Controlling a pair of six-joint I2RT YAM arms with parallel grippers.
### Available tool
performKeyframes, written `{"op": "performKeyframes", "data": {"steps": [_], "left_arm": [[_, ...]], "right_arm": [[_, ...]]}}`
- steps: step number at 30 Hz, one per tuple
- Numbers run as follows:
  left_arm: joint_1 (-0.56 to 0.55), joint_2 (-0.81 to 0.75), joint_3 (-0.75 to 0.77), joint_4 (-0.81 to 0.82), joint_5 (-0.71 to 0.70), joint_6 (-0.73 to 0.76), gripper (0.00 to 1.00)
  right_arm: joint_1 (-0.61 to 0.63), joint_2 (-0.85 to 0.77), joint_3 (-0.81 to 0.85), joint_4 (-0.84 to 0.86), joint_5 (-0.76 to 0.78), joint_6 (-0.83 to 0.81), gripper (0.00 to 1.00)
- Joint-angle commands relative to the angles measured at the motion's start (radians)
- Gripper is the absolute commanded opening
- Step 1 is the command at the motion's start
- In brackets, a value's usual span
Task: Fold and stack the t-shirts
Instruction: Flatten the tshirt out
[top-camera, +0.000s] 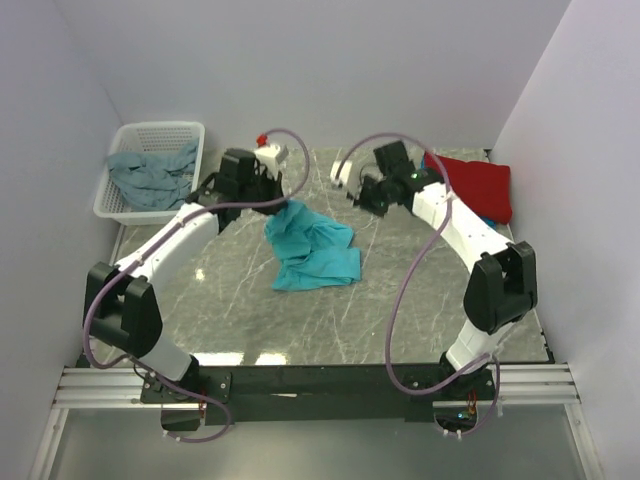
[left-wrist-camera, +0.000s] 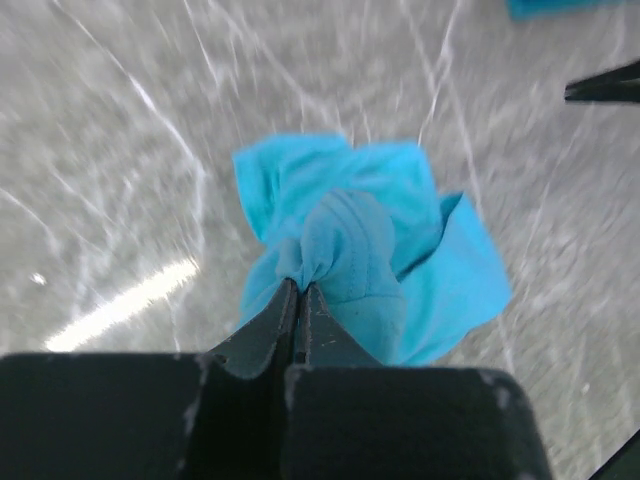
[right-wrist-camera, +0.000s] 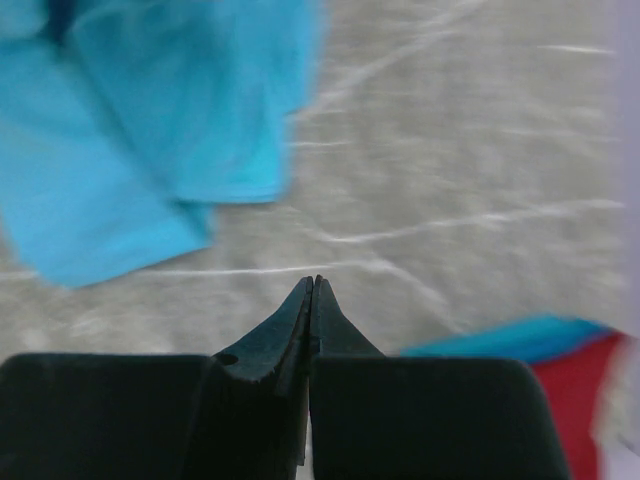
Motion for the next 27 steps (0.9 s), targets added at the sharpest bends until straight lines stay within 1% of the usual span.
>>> {"op": "performKeyframes", "data": {"steps": [1, 2, 3, 4, 5, 7, 8, 9, 11, 12, 13, 14, 15, 16, 17, 18, 19, 20, 21, 22, 23, 24, 25, 27], "left_arm": [[0.032, 0.0, 0.194, 0.005, -0.016, -0.054, 0.0], [0.052, 0.003, 0.231, 0.001, -0.011, -0.061, 0.0], [0.063, 0.011, 0.272, -0.005, -0.005, -0.077, 0.0], [0.072, 0.016, 0.356, -0.024, 0.006, -0.084, 0.0], [0.09, 0.022, 0.398, -0.031, 0.015, -0.089, 0.0], [0.104, 0.022, 0.507, -0.057, 0.032, -0.098, 0.0], [0.11, 0.019, 0.532, -0.067, 0.049, -0.097, 0.0], [0.11, 0.002, 0.55, -0.071, 0.059, -0.095, 0.0], [0.112, -0.032, 0.529, -0.056, 0.104, -0.091, 0.0], [0.112, -0.08, 0.501, -0.044, 0.125, -0.094, 0.0], [0.11, -0.105, 0.424, -0.027, 0.144, -0.1, 0.0], [0.11, -0.156, 0.379, -0.004, 0.171, -0.104, 0.0], [0.112, -0.179, 0.334, 0.008, 0.184, -0.107, 0.0], [0.112, -0.202, 0.246, 0.019, 0.194, -0.109, 0.0], [0.112, -0.245, 0.201, 0.04, 0.194, -0.112, 0.0], [0.112, -0.263, 0.128, 0.047, 0.185, -0.118, 0.0], [0.112, -0.283, 0.093, 0.053, 0.181, -0.118, 0.0], [0.112, -0.312, 0.066, 0.059, 0.17, -0.121, 0.0], [0.112, -0.325, 0.021, 0.061, 0.144, -0.126, 0.0], [0.113, -0.348, 0.004, 0.056, 0.136, -0.127, 0.0], [0.113, -0.355, -0.011, 0.056, 0.129, -0.127, 0.0], [0.113, -0.368, -0.037, 0.051, 0.103, -0.135, 0.0], [0.113, -0.378, -0.049, 0.048, 0.087, -0.138, 0.0], [0.115, -0.411, -0.088, 0.042, 0.053, -0.146, 0.0]], "right_arm": [[-0.037, 0.004, 0.202, 0.063, 0.129, 0.086, 0.0], [-0.039, 0.016, 0.32, 0.03, 0.142, 0.092, 0.0], [-0.045, 0.042, 0.383, 0.01, 0.151, 0.101, 0.0], [-0.054, 0.053, 0.443, -0.009, 0.16, 0.106, 0.0], [-0.057, 0.067, 0.548, -0.033, 0.168, 0.11, 0.0], [-0.065, 0.068, 0.629, -0.049, 0.169, 0.117, 0.0], [-0.07, 0.062, 0.67, -0.061, 0.154, 0.114, 0.0], [-0.073, 0.03, 0.669, -0.064, 0.145, 0.114, 0.0], [-0.08, -0.022, 0.591, -0.059, 0.101, 0.115, 0.0], [-0.082, -0.091, 0.541, -0.055, 0.037, 0.109, 0.0], [-0.081, -0.131, 0.42, -0.049, -0.004, 0.104, 0.0], [-0.082, -0.198, 0.357, -0.056, -0.056, 0.075, 0.0], [-0.081, -0.228, 0.291, -0.065, -0.178, 0.061, 0.02], [-0.079, -0.255, 0.222, -0.066, -0.232, 0.055, 0.07], [-0.076, -0.287, 0.091, -0.049, -0.277, 0.067, 0.27], [-0.062, -0.294, 0.03, -0.033, -0.354, 0.089, 0.38], [-0.05, -0.292, -0.075, -0.009, -0.378, 0.118, 0.46], [-0.032, -0.269, -0.116, 0.025, -0.393, 0.148, 0.55], [0.013, -0.253, -0.148, 0.04, -0.392, 0.164, 0.58], [0.043, -0.21, -0.197, 0.093, -0.354, 0.211, 0.6], [0.068, -0.188, -0.216, 0.124, -0.329, 0.236, 0.6], [0.126, -0.162, -0.225, 0.152, -0.297, 0.256, 0.61], [0.151, -0.133, -0.218, 0.167, -0.221, 0.273, 0.61], [0.192, -0.024, -0.175, 0.181, -0.144, 0.32, 0.61]]}}
